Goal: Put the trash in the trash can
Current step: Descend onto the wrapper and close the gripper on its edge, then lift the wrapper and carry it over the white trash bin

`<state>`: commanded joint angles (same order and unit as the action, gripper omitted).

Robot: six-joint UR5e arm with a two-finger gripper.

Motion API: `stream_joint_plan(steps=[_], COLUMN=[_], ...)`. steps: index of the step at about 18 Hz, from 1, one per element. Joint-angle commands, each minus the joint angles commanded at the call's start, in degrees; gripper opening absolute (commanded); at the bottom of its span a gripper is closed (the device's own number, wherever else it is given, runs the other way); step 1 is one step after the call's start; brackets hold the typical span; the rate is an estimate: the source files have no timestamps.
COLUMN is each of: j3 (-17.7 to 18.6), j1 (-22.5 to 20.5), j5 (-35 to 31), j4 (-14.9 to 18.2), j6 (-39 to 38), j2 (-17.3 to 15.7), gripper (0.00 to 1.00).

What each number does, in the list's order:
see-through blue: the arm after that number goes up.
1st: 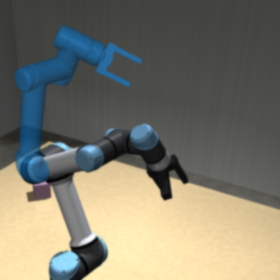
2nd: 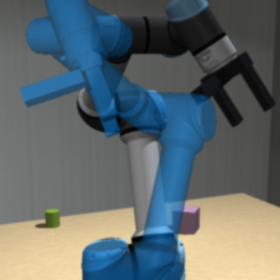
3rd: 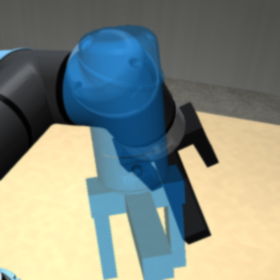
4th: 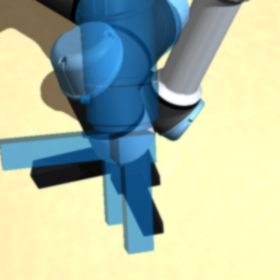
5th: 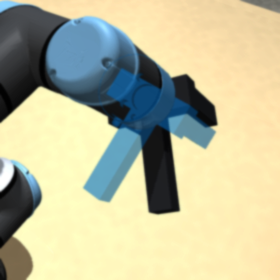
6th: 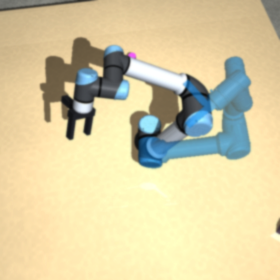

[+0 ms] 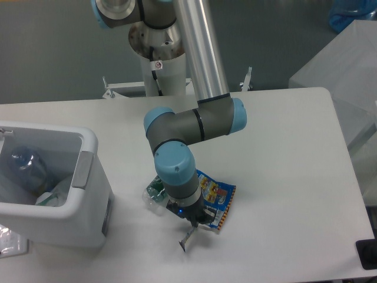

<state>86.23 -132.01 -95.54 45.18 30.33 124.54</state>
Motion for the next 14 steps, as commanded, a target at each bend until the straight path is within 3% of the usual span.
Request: stream_joint_plan(steps=[4, 7, 14], j3=[-1.1, -1.8, -7.7], j1=[-0.3, -1.6, -5.0], j5=[2.9, 8.2, 20.0], j4=[0.0, 0.0, 0.0], j6=[-3.5, -4.5, -14.8], j2=[-1.4, -4.6, -10.6], gripper=[0.03, 0.03, 0.03])
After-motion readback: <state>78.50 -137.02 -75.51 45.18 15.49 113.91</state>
